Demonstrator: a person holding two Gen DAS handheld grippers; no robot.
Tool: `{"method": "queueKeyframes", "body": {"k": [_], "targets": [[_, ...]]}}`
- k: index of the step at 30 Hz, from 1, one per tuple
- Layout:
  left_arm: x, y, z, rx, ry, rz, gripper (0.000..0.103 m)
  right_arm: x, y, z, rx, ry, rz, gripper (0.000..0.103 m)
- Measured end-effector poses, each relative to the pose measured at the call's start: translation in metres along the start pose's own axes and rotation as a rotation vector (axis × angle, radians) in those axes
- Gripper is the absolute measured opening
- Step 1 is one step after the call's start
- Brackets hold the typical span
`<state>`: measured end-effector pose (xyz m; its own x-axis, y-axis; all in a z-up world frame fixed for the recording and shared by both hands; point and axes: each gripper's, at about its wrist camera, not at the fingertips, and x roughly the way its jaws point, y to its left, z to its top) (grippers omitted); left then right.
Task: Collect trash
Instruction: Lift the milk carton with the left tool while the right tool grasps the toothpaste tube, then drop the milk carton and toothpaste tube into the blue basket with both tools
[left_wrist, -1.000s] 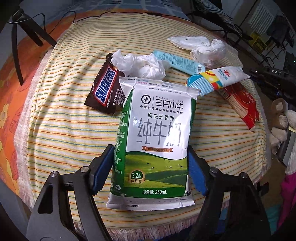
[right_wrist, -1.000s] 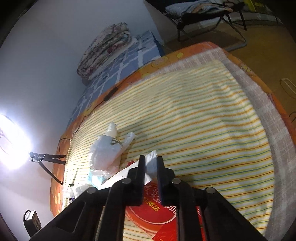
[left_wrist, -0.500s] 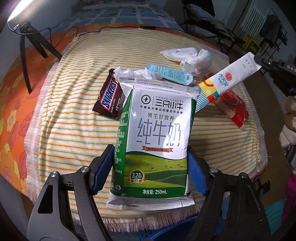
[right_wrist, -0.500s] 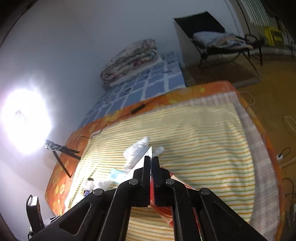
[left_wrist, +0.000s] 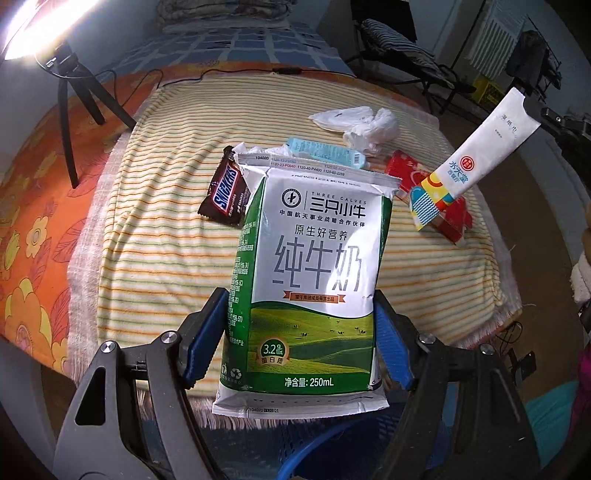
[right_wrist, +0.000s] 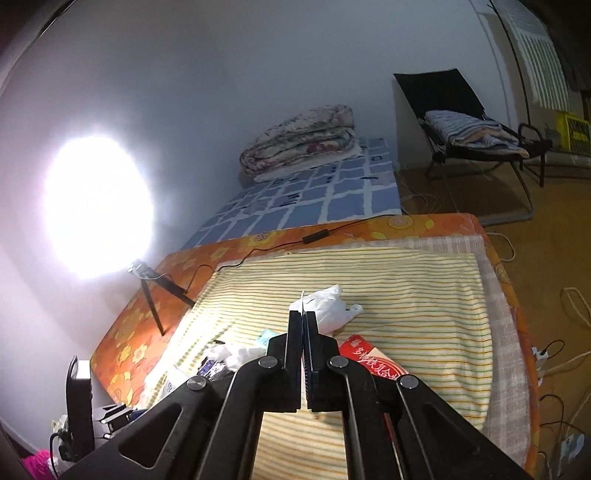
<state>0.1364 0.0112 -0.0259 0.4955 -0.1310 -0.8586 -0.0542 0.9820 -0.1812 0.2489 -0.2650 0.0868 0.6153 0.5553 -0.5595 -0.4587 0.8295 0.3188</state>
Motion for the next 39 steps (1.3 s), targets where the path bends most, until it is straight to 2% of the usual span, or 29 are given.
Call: {"method": "queueKeyframes", "body": {"k": [12,18,29,39], "targets": [[-0.036,-0.019,-0.035,0.074,-0.017,-0.052,0.077,-0.056,0.026,-0.015,-0.057,-0.018,0.022,0.000],[-0.044,-0.027,-0.056,0.112,-0.014,-0.066,0.077,-0.082,0.043,-0.033,-0.095,-0.012,0.033,0.000],[-0.051,-0.036,-0.099,0.141,0.013,-0.092,0.077,-0.120,0.067,-0.082,-0.137,0.029,0.068,0.000],[-0.045,-0.042,-0.139,0.147,0.061,-0.104,0.077,-0.142,0.083,-0.135,-0.169,0.101,0.113,0.000]]}}
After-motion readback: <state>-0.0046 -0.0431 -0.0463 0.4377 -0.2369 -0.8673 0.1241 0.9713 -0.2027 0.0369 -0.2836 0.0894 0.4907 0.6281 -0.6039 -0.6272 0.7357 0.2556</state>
